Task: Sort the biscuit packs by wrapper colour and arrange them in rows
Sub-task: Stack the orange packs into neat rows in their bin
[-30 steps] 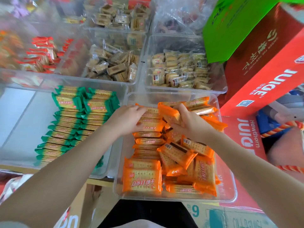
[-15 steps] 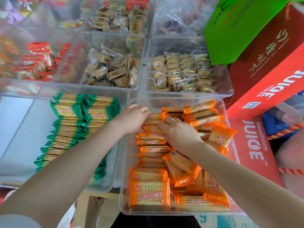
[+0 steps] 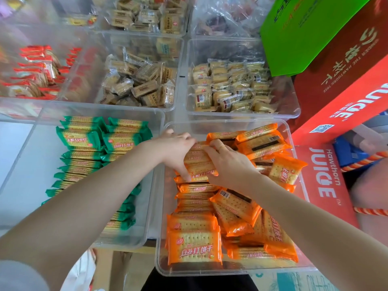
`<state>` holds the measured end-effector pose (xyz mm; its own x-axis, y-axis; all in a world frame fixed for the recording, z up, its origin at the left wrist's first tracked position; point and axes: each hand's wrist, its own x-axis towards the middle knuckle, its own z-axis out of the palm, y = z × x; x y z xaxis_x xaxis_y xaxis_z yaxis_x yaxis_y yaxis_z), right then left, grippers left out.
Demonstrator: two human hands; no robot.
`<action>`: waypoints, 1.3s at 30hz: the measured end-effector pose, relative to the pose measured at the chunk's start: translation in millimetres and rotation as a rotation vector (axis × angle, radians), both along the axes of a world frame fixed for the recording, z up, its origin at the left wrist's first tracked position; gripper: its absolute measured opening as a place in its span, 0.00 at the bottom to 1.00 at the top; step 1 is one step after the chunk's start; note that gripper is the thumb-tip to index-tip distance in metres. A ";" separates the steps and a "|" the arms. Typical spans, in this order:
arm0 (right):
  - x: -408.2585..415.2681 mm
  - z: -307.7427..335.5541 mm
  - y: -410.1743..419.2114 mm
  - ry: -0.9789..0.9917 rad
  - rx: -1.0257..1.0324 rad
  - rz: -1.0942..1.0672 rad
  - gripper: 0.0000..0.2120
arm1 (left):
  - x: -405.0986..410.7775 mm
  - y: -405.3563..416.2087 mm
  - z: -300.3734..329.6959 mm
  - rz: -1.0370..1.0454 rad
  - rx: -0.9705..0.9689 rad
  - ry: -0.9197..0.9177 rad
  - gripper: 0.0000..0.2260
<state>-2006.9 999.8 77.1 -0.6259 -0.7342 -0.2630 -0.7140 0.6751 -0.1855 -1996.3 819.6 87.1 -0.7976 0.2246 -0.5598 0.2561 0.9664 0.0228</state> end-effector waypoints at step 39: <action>10.1 -24.7 31.8 0.259 -0.203 0.029 0.13 | 41.1 15.6 -4.3 0.065 0.131 0.521 0.26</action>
<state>-1996.9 1031.6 52.5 -0.6313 -0.7736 0.0552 -0.7731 0.6221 -0.1239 -1955.1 835.2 82.9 -0.9767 0.2070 -0.0574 0.2055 0.9782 0.0304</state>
